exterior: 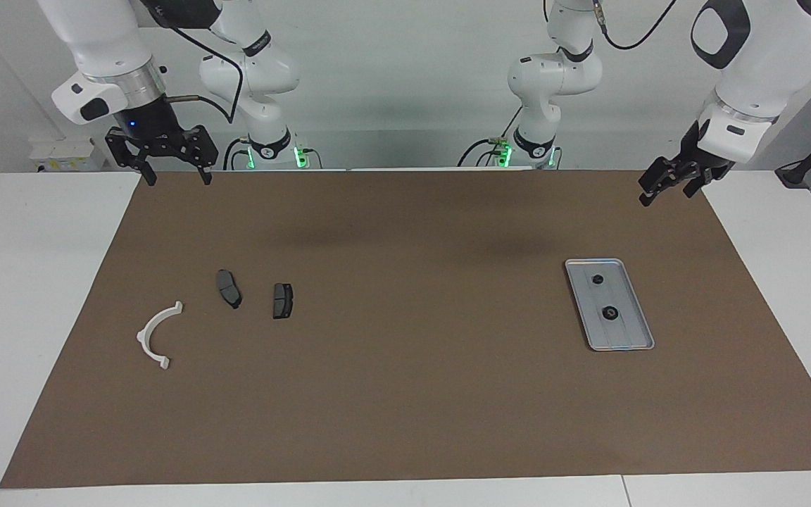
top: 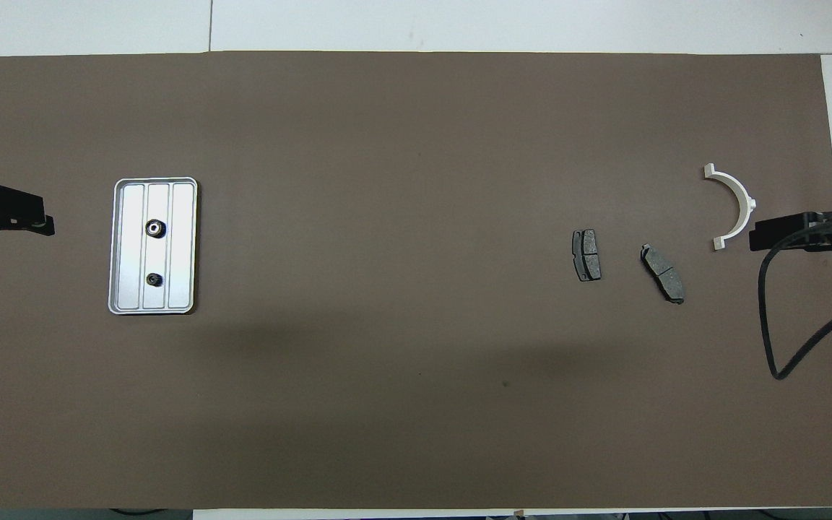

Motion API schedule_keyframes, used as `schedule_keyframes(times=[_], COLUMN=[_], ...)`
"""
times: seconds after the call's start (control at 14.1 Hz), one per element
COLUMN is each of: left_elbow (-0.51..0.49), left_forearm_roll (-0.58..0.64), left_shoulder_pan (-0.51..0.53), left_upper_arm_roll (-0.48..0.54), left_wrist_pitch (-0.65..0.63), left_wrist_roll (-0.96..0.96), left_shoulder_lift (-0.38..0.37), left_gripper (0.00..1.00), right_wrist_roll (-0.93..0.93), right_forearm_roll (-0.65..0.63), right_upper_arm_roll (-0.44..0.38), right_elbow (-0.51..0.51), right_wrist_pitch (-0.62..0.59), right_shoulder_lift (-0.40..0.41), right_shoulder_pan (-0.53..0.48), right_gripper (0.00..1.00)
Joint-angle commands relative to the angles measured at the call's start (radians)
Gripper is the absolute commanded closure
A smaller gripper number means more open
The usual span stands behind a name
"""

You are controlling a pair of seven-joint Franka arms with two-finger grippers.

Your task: Place bearing gear from tray to pile

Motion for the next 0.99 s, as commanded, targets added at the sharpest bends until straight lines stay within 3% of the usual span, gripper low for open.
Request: schedule_keyframes(times=[0.0, 0.43, 0.71, 0.92], left_elbow=[0.006, -0.019, -0.085, -0.149], left_forearm_roll=[-0.004, -0.007, 0.005, 0.012], left_shoulder_pan=[0.016, 0.008, 0.025, 0.033], left_upper_arm_roll=[-0.011, -0.006, -0.006, -0.005], left_wrist_pitch=[-0.016, 0.033, 0.193, 0.329], left_wrist_roll=[0.013, -0.017, 0.004, 0.042], left_shoulder_lift=[-0.006, -0.01, 0.008, 0.088], left_gripper=[0.0, 0.0, 0.0, 0.0], right_wrist_roll=[-0.025, -0.024, -0.024, -0.024], right_forearm_roll=[0.03, 0.03, 0.03, 0.03], right_upper_arm_roll=[0.001, 0.001, 0.006, 0.007], right_elbow=[0.008, 0.008, 0.01, 0.019], right_wrist_pitch=[-0.023, -0.02, -0.015, -0.011], right_shoulder_lift=[-0.006, -0.008, -0.008, -0.01], right_shoulder_pan=[-0.009, -0.008, -0.005, -0.006], right_gripper=[0.0, 0.0, 0.0, 0.0])
